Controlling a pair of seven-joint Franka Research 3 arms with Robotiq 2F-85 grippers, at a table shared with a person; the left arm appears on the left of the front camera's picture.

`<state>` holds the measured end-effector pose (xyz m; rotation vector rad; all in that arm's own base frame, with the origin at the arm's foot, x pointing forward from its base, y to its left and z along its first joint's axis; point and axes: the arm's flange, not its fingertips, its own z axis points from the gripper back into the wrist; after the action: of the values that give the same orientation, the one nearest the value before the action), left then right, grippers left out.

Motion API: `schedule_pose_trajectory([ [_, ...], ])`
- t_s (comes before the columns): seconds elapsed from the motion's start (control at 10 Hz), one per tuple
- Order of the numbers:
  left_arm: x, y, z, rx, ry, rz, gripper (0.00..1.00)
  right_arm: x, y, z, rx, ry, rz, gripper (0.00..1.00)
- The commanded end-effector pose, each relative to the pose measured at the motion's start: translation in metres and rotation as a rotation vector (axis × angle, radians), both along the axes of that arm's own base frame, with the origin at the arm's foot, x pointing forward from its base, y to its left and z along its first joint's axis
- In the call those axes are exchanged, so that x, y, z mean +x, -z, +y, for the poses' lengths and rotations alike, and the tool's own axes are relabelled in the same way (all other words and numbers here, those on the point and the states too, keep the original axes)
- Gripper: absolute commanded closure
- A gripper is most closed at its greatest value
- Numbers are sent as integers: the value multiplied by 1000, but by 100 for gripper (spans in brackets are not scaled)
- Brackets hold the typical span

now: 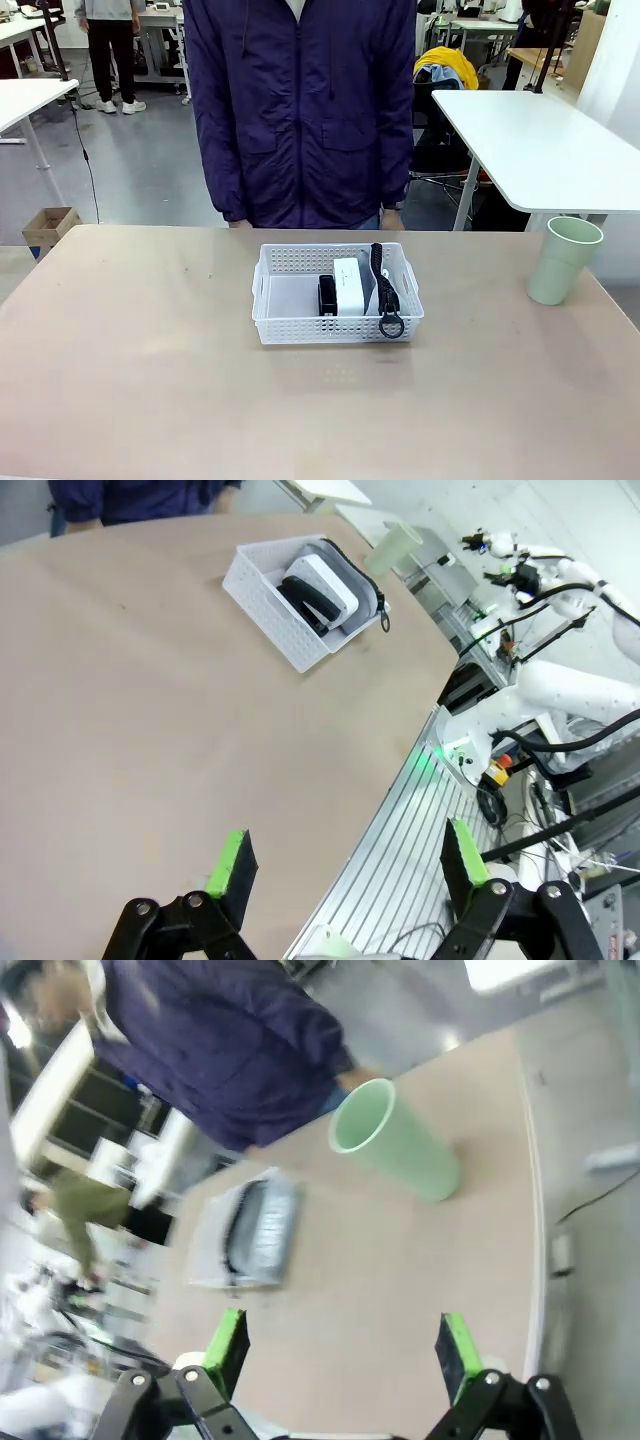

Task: Efficiently arrange items inside the basket to fit them all.
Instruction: Pick up the Reusable plastic cup and place it inside the Organizing basket.

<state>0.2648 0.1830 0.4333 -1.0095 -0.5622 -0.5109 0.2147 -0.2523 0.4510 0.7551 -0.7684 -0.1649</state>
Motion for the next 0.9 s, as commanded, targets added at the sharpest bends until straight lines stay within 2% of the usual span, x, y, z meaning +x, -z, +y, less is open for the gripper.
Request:
schedule_pose_trajectory([
  [0.0, -2, 0, 0, -11, 11, -21, 3, 15, 36, 21, -413, -133, -199, 0],
  [0.1, -2, 0, 0, -11, 11, -21, 3, 17, 55, 22, -483, -260, -304, 0],
  [0.4, -2, 0, 0, -11, 11, -21, 3, 17, 82, 33, -617, -383, -319, 0],
  [0.5, -2, 0, 0, -11, 11, -21, 3, 19, 89, 34, -601, -409, -313, 0],
  [0.6, -2, 0, 0, -11, 11, -21, 3, 19, 92, 36, -561, -401, -271, 0],
  [0.7, -2, 0, 0, -11, 11, -21, 3, 42, 49, -9, -607, -419, -286, 0],
  [0.8, -2, 0, 0, -11, 11, -21, 3, 42, 49, -9, -607, -419, -286, 0],
])
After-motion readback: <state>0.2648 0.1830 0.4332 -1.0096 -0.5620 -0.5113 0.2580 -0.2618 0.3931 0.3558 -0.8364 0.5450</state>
